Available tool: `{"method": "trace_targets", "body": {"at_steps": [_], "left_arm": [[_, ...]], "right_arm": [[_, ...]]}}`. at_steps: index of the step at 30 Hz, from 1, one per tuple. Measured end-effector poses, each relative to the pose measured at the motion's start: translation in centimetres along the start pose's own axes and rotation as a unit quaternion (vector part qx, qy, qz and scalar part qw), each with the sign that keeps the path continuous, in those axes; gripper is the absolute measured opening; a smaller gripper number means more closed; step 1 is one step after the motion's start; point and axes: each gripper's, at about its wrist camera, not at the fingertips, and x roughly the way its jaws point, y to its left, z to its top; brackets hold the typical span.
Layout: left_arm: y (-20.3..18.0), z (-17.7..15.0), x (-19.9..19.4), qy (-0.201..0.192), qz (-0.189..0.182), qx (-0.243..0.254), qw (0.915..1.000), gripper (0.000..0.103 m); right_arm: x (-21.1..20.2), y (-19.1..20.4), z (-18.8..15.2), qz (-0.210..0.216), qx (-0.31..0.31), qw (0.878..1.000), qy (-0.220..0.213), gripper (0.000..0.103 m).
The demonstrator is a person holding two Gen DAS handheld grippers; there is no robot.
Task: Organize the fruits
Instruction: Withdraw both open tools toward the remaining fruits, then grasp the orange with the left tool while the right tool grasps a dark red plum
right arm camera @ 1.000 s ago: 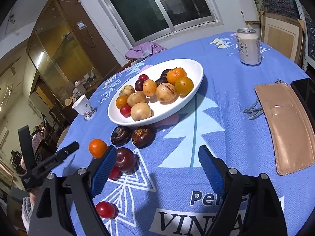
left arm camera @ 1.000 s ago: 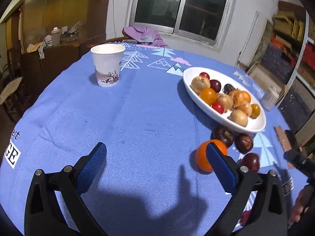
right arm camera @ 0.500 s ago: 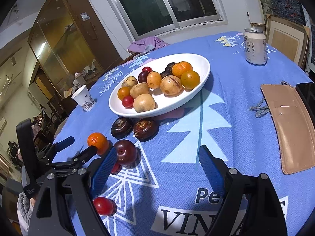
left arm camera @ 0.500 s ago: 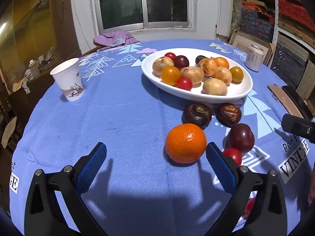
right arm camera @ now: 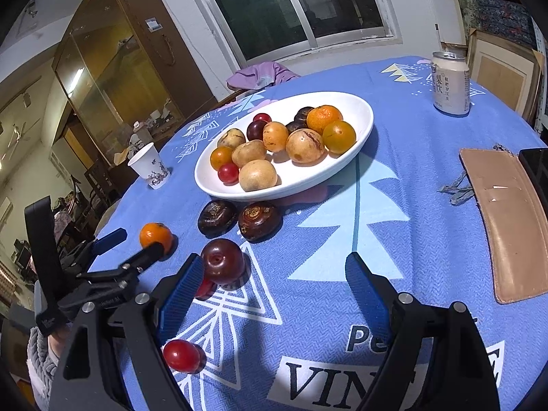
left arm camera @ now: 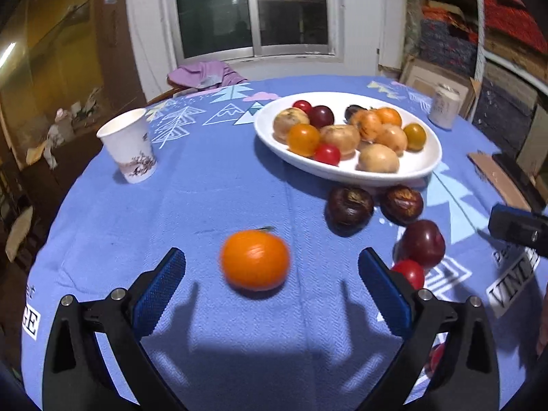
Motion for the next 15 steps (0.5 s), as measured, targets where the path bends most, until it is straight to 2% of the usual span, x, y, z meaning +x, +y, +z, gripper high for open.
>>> {"method": "trace_targets", "body": {"at_steps": [2,6,8,12,15], "left_arm": [[-0.1,-0.1,0.3,0.011,-0.019,0.002,0.9998,0.099],[1.5,-0.3,0.7,0.023,-0.055,-0.047,0.9971,0.099],[2.2,-0.5,0.8,0.031,-0.068,-0.067,0.9949,0.096],[3.0,-0.9,1.1,0.045,-0.078,-0.085,0.9923,0.080],[3.1,-1.3,0.9,0.048,-0.080,-0.085,0.9920,0.079]], "right_arm": [[0.0,0.1,0.0,0.001,-0.004,1.000,-0.001,0.086],[0.0,0.3,-0.1,0.000,-0.011,1.000,-0.002,0.086],[0.0,0.4,-0.1,0.000,-0.013,1.000,-0.001,0.086],[0.1,0.3,-0.1,0.001,-0.009,1.000,0.002,0.086],[0.1,0.3,-0.2,0.003,-0.012,1.000,0.001,0.086]]}}
